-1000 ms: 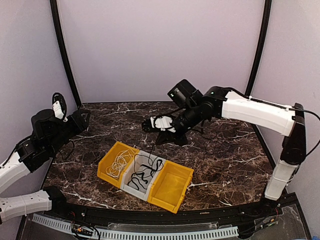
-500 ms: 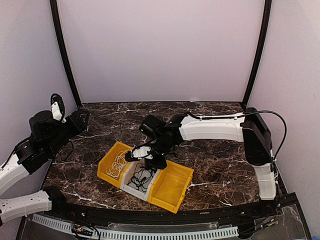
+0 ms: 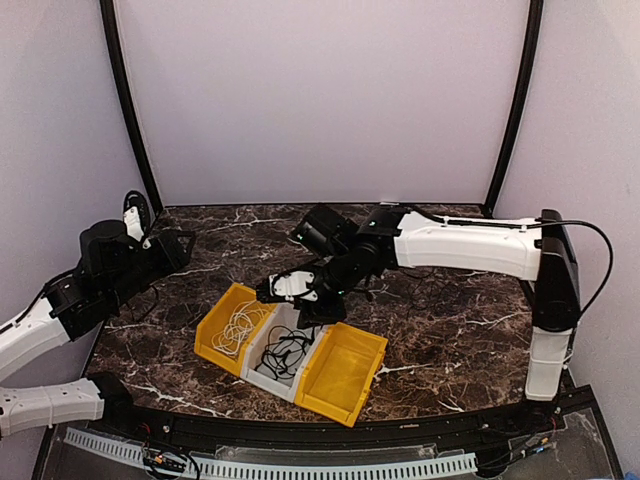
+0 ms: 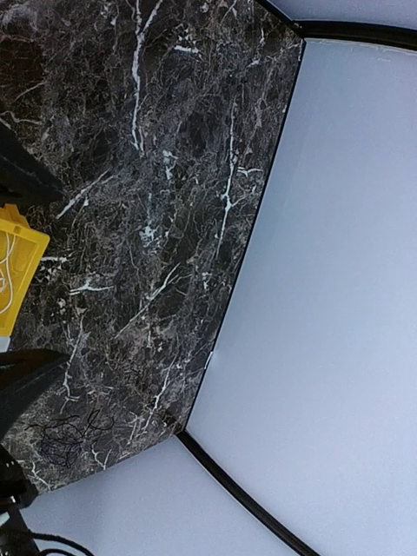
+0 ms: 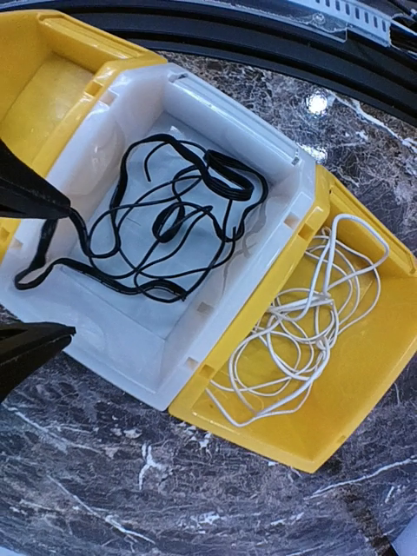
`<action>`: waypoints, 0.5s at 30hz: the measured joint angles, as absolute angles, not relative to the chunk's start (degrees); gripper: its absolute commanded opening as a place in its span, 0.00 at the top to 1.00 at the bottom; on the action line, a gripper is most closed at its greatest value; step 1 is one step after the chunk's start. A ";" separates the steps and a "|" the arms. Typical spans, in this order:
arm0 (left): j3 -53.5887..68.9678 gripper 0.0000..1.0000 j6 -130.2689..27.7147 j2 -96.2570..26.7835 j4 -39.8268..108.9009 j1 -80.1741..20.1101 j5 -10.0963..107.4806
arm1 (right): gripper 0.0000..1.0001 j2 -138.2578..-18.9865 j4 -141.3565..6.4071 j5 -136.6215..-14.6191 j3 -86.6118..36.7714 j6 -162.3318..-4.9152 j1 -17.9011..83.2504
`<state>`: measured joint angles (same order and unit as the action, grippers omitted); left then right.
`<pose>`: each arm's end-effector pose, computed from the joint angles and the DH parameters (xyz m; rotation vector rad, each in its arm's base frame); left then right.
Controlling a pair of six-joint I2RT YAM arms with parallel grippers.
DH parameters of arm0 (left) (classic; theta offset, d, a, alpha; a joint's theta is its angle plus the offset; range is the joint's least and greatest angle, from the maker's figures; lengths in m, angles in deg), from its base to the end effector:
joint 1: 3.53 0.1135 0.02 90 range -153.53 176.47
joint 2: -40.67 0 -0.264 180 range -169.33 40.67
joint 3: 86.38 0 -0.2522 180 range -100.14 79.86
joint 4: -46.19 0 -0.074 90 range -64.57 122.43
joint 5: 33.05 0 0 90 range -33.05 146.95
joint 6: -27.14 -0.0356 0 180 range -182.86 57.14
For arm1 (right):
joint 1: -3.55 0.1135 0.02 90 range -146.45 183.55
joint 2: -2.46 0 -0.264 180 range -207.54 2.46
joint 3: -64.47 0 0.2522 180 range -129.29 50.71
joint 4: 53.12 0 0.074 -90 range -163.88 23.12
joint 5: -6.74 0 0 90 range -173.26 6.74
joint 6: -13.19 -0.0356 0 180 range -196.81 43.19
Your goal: Untangle the cables
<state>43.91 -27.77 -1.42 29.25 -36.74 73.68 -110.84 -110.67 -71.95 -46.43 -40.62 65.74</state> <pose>0.1568 -0.0904 0.3064 -0.2478 1.7500 -0.6227 0.1949 0.3844 0.2511 -2.0473 1.6750 0.4148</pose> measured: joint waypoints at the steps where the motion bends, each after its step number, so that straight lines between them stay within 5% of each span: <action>1: 43.91 0.40 -27.96 -2.14 29.34 -36.74 73.36 | 0.57 -109.11 -110.71 -72.37 -45.71 -40.52 65.74; 8: 41.69 0.42 -30.98 -8.65 30.35 -36.74 68.96 | 0.56 -99.60 -110.56 -72.41 -39.28 -40.32 61.89; 15: 37.97 0.47 -33.12 -18.77 32.99 -36.77 61.20 | 0.57 -94.44 -108.90 -72.65 -33.21 -42.07 45.72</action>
